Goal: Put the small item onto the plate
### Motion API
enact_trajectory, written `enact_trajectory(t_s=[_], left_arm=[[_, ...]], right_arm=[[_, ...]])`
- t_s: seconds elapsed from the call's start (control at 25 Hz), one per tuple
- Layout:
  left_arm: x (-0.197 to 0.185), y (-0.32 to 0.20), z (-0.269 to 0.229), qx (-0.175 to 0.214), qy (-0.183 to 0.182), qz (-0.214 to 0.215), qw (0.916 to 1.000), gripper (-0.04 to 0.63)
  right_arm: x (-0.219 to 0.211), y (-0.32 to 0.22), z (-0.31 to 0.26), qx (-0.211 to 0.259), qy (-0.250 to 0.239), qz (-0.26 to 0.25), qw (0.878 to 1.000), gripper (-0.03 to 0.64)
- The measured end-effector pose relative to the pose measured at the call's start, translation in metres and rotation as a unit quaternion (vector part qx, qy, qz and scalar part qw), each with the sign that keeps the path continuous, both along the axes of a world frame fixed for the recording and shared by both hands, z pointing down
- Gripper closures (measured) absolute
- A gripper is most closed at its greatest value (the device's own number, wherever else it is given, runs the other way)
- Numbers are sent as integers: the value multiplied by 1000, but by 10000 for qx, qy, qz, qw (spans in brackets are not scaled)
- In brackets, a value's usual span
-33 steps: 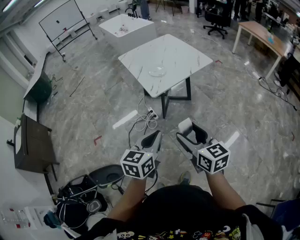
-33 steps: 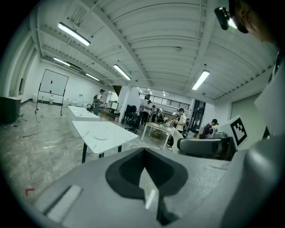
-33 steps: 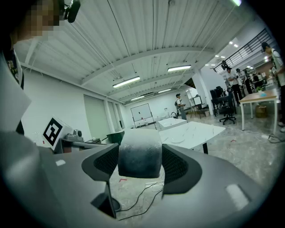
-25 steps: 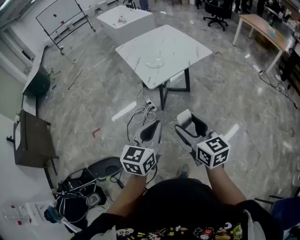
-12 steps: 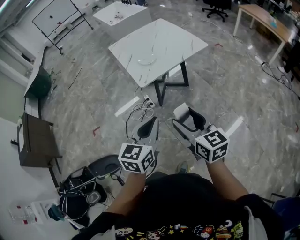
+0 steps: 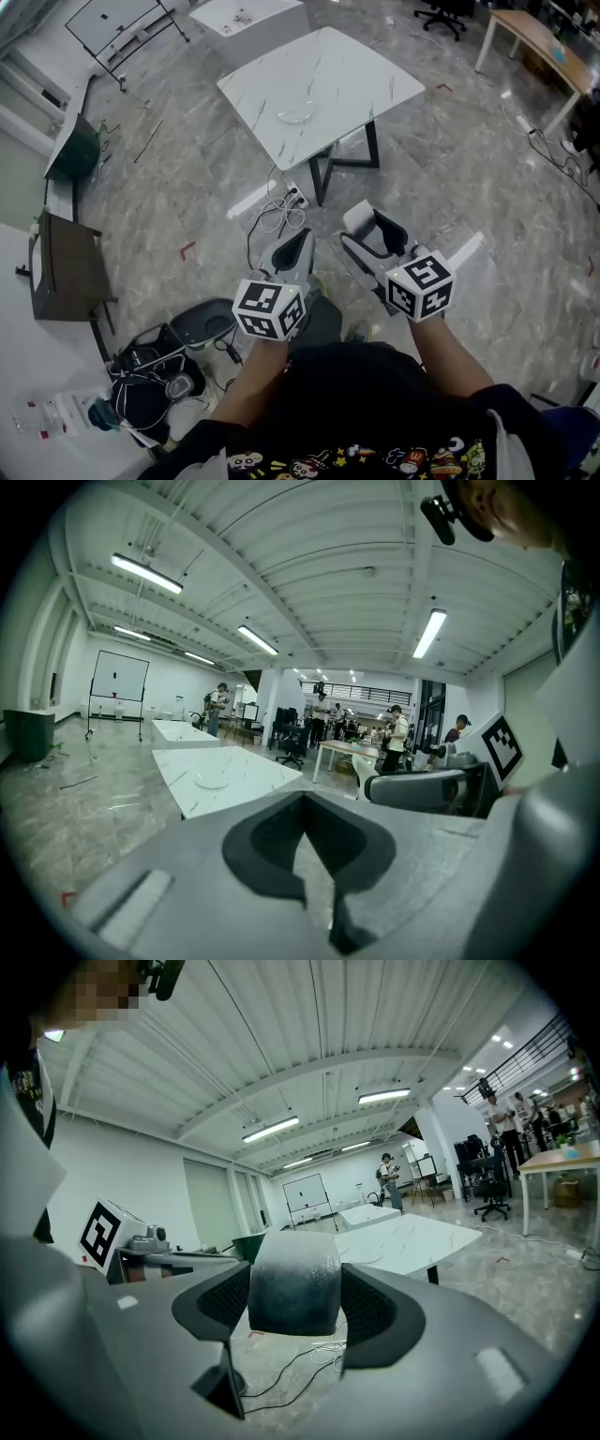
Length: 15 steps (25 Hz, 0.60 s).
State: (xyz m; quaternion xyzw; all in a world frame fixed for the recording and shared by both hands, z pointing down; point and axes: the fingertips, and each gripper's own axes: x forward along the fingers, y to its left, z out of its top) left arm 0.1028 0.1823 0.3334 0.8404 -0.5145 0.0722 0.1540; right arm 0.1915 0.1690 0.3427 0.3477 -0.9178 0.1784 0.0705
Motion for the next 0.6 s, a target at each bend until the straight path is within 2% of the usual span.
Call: enact_trajectory(t_s=[0.24, 0.6], left_arm=[[-28, -46, 5, -21, 170, 67, 9998, 594], [-98, -131, 7, -87, 401, 185, 9990, 594]], right_arm=[[-30, -42, 3, -29, 168, 47, 9998, 287], [-97, -121, 5, -164, 401, 202, 9989, 287]])
